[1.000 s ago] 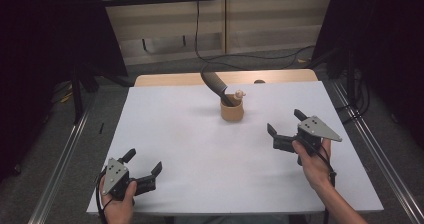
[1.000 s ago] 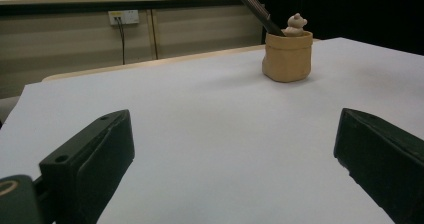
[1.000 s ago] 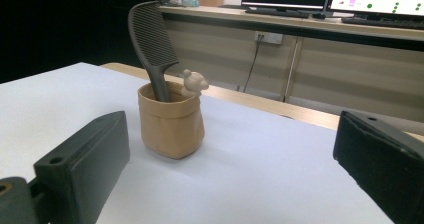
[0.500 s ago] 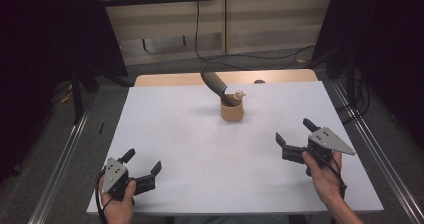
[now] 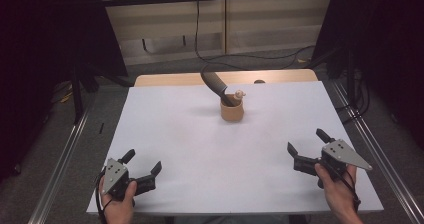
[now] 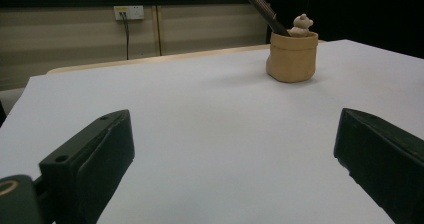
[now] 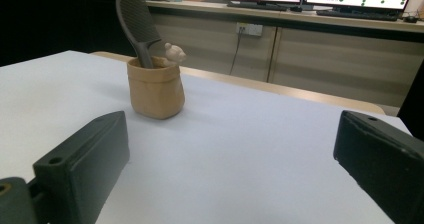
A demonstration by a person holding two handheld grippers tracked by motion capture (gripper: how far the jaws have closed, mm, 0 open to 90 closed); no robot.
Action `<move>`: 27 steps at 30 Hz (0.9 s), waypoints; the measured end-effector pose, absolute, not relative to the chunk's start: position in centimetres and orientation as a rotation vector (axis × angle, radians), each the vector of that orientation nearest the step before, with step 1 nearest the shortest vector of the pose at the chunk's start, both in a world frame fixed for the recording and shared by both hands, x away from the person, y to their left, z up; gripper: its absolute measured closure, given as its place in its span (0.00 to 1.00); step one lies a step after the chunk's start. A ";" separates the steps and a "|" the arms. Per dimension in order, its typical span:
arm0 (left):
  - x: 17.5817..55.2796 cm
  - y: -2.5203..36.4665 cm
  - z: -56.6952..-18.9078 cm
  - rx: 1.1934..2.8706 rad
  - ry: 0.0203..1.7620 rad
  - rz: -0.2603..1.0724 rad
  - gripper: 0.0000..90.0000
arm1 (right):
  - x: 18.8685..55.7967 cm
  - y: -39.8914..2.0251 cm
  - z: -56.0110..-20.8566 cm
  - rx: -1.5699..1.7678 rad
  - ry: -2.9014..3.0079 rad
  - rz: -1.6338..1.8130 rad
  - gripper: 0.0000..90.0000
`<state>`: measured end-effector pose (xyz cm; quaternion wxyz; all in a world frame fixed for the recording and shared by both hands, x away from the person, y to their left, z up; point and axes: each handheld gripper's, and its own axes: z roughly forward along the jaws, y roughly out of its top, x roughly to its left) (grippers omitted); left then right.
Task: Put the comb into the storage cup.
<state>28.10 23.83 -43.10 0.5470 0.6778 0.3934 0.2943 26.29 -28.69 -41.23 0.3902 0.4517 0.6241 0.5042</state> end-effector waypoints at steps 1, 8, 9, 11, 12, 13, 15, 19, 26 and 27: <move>28.1 23.8 -43.1 1.607 0.931 0.701 0.03 | 25.9 -28.9 -41.2 1.158 1.580 1.277 0.01; 27.8 23.8 -43.0 1.610 0.924 0.704 0.03 | 24.7 -29.6 -41.4 1.167 1.563 1.276 0.01; 27.8 23.8 -43.0 1.608 0.923 0.703 0.03 | 24.5 -29.6 -41.4 1.163 1.569 1.272 0.01; 27.6 23.7 -42.9 1.604 0.919 0.709 0.03 | 24.2 -29.7 -41.4 1.162 1.566 1.268 0.00; 27.6 23.7 -42.9 1.604 0.918 0.709 0.03 | 24.0 -29.8 -41.5 1.159 1.566 1.271 0.00; 27.6 23.8 -42.9 1.606 0.918 0.710 0.03 | 23.8 -29.9 -41.5 1.159 1.563 1.263 0.00; 27.7 23.8 -43.0 1.610 0.918 0.714 0.03 | 23.5 -30.2 -41.7 1.176 1.551 1.267 0.00; 27.7 23.8 -43.0 1.610 0.920 0.715 0.03 | 23.0 -31.0 -42.6 1.210 1.526 1.260 0.00; 27.6 23.8 -43.0 1.607 0.924 0.717 0.03 | 22.4 -31.7 -43.9 1.231 1.515 1.209 0.00; 27.6 23.8 -43.0 1.609 0.923 0.718 0.03 | 22.4 -31.6 -44.0 1.238 1.517 1.203 0.00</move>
